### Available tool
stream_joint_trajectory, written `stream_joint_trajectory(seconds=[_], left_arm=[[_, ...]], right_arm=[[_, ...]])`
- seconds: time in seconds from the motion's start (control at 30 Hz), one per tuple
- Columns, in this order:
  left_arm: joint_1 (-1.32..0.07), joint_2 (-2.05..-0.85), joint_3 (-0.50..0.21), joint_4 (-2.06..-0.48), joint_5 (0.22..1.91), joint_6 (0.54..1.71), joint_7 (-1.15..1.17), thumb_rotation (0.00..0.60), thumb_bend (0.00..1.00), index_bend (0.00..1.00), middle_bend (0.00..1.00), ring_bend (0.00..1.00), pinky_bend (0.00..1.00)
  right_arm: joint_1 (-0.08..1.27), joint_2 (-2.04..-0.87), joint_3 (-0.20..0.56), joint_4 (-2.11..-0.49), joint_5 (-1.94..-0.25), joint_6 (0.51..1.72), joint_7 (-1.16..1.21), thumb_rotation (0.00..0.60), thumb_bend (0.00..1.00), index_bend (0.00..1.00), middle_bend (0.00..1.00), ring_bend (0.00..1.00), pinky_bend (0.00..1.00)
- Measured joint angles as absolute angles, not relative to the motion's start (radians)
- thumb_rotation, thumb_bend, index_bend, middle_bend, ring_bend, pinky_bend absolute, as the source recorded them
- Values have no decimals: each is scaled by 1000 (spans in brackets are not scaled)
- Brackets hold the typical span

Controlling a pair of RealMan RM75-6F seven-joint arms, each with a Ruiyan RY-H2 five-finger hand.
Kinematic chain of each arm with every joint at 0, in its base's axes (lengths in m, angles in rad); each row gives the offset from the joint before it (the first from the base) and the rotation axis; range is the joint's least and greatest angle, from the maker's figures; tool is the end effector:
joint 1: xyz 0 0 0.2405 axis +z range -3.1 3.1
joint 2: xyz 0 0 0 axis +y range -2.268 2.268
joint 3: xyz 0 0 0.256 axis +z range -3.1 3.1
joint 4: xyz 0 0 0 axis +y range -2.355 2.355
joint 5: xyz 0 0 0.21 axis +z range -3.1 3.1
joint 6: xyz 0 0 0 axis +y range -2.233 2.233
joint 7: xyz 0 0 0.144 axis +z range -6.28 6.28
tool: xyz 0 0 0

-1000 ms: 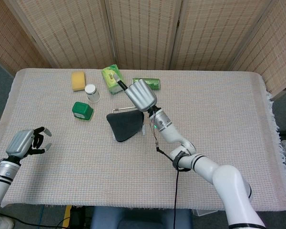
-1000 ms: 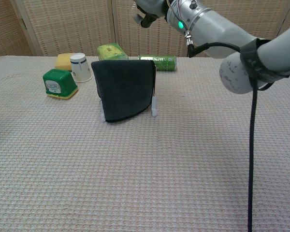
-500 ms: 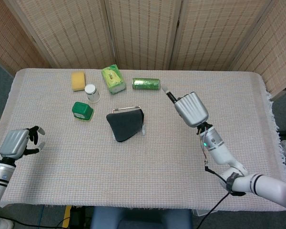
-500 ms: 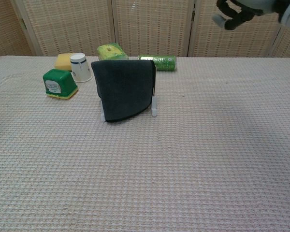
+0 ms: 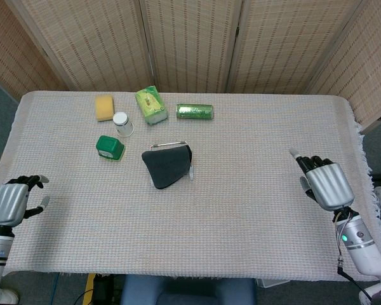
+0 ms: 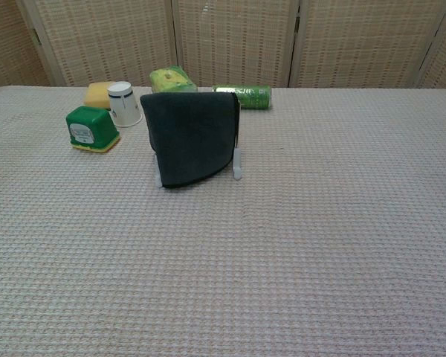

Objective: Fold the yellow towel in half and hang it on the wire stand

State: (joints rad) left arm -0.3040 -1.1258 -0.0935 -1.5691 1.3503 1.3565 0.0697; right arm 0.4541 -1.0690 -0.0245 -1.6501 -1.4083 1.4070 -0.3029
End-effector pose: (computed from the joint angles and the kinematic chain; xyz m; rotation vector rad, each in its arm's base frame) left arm -0.2928 0.2587 0.1595 -1.4456 -0.8187 -0.8814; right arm -0.2491 -0.2711 0.1572 1.6577 -0.5292 0.8005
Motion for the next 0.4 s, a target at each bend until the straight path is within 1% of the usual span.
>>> stream_joint_trajectory(seconds=[0.2,0.3,0.4], left_arm=[[-236,-1146,-73,-1601,1387,1466,123,600,370,293,411,335,406],[-202,-1151,-58,-1614,1405,1507,150,600,370,266,380,310,402],[-176,-1157,-47,-1627,1424,1546,171,600,370,263,378,308,399]], right_arm=[[340,-1048,-72,-1660,-1415,1447,-216,600,513,101,251,261,383],[285,-1054,-85,-1650,-1418,1482,-183,600,504,101,248,256,376],[242,-1063,-93,-1634,-1427,1508,-167,600,503,101,247,256,373]])
